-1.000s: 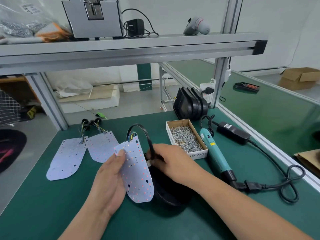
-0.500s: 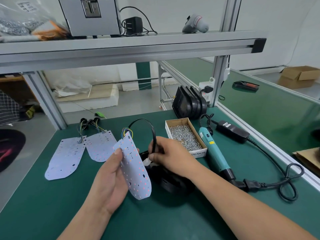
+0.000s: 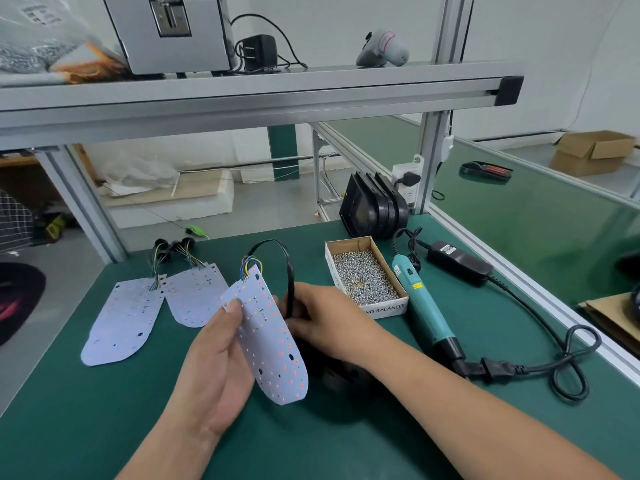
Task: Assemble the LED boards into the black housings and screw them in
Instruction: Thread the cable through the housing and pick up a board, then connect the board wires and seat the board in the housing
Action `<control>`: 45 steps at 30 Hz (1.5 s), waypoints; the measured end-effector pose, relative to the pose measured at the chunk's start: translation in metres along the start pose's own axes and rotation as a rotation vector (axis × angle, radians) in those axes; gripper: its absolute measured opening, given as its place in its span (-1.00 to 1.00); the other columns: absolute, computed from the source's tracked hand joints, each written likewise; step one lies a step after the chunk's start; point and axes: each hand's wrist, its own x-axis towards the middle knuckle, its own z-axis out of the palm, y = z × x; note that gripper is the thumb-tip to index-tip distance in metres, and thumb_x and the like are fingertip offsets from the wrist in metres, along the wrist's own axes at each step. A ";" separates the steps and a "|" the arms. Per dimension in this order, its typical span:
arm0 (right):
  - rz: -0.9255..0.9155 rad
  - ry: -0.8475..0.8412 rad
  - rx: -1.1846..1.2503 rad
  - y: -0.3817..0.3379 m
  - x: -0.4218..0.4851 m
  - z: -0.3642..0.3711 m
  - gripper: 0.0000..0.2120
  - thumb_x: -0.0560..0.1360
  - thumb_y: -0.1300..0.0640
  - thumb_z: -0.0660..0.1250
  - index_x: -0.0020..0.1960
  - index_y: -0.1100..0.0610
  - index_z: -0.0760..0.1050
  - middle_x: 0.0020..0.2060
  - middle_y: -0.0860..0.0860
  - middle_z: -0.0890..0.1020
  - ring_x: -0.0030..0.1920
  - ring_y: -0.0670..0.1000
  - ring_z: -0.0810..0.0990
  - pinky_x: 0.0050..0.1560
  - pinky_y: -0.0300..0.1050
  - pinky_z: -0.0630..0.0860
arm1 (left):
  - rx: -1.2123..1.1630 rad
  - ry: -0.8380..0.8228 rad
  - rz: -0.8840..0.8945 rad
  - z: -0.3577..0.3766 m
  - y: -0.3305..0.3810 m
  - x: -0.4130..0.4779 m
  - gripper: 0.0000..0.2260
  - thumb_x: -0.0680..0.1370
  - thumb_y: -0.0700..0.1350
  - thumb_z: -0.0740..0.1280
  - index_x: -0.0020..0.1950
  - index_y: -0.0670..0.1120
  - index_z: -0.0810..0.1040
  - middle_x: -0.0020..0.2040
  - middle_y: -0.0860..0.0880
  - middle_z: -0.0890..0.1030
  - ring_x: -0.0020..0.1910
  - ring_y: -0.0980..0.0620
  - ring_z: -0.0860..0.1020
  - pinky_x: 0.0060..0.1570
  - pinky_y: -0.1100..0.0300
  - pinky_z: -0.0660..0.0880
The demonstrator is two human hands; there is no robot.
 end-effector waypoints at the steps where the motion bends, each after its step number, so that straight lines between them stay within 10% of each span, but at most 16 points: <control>1: 0.004 -0.012 0.005 0.001 0.000 0.001 -0.86 0.53 0.07 0.45 0.03 0.03 0.53 -0.18 -0.10 0.64 -0.10 0.04 0.61 -0.04 0.07 0.57 | -0.002 -0.004 0.009 0.001 0.000 0.000 -0.64 0.68 0.06 0.26 0.35 -0.06 0.68 0.43 -0.22 0.59 0.33 -0.11 0.61 0.41 -0.20 0.46; 5: -0.095 0.064 -0.122 0.009 0.002 0.002 -0.74 0.46 -0.10 0.43 0.02 0.05 0.56 -0.07 0.00 0.56 0.01 0.06 0.52 0.03 0.06 0.52 | -0.019 -0.016 0.025 0.005 0.001 -0.002 -0.66 0.65 0.07 0.29 0.30 -0.06 0.70 0.42 -0.24 0.60 0.26 -0.10 0.64 0.28 -0.13 0.58; 11: -0.243 -0.031 -0.130 0.029 -0.002 -0.015 -0.43 0.59 -0.15 0.45 0.50 0.07 0.48 0.39 -0.02 0.52 0.43 0.05 0.44 0.48 0.03 0.35 | -0.042 -0.023 0.014 0.004 0.005 -0.003 -0.67 0.64 0.07 0.31 0.26 -0.06 0.72 0.40 -0.24 0.61 0.18 -0.05 0.68 0.00 0.06 0.69; 20: -0.220 -0.040 -0.126 0.026 0.000 -0.010 -0.87 0.71 -0.15 0.23 0.17 -0.36 0.31 -0.11 -0.18 0.44 -0.18 -0.21 0.45 -0.10 -0.09 0.41 | -0.023 -0.047 0.009 0.006 0.003 -0.003 -0.60 0.71 0.04 0.24 0.39 -0.21 0.59 0.40 -0.28 0.60 0.24 -0.17 0.64 0.27 -0.27 0.59; 25: -0.080 0.122 0.186 0.026 0.007 -0.020 -0.80 0.59 -0.09 0.40 0.18 -0.10 0.68 -0.01 -0.04 0.62 0.08 -0.17 0.57 0.19 -0.24 0.45 | -0.049 -0.048 0.014 0.005 0.008 -0.003 -0.55 0.70 0.04 0.25 0.44 -0.26 0.53 0.30 -0.17 0.65 0.08 -0.01 0.66 -0.04 0.09 0.66; 38: 0.131 0.344 0.645 0.022 0.006 -0.022 -0.88 0.55 0.20 0.49 -0.07 -0.02 0.70 -0.12 0.01 0.73 -0.20 -0.10 0.61 -0.16 -0.33 0.52 | 0.129 -0.049 0.057 0.010 0.000 -0.008 -0.69 0.68 0.11 0.33 0.35 0.04 0.66 0.37 -0.09 0.66 0.28 -0.09 0.67 0.14 -0.01 0.66; 45: 0.095 0.271 0.359 0.018 0.005 -0.026 -0.77 0.44 0.08 0.61 -0.03 -0.18 0.63 0.03 -0.12 0.62 0.05 -0.24 0.59 0.02 -0.44 0.42 | 0.087 -0.070 -0.033 0.014 0.000 -0.013 -0.57 0.60 0.22 0.32 0.48 0.42 0.45 0.41 0.18 0.62 0.37 0.10 0.61 0.28 -0.10 0.55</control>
